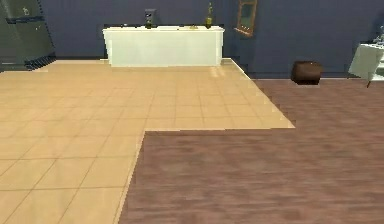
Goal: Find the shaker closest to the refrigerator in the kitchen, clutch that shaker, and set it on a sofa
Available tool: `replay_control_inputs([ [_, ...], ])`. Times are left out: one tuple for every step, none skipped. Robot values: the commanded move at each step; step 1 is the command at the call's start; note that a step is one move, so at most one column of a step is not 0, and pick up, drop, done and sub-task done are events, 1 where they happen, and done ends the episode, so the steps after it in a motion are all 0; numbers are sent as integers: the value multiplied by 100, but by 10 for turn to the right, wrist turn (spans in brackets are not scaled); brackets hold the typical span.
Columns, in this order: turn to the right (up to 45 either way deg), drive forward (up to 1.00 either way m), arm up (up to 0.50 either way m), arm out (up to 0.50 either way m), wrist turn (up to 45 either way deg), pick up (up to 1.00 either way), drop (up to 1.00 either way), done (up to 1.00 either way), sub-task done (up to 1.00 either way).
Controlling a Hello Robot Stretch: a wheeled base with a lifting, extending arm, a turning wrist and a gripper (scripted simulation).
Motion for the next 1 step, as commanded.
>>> replay_control_inputs([
  [0,30,0,0,0,0,0,0,0],
])
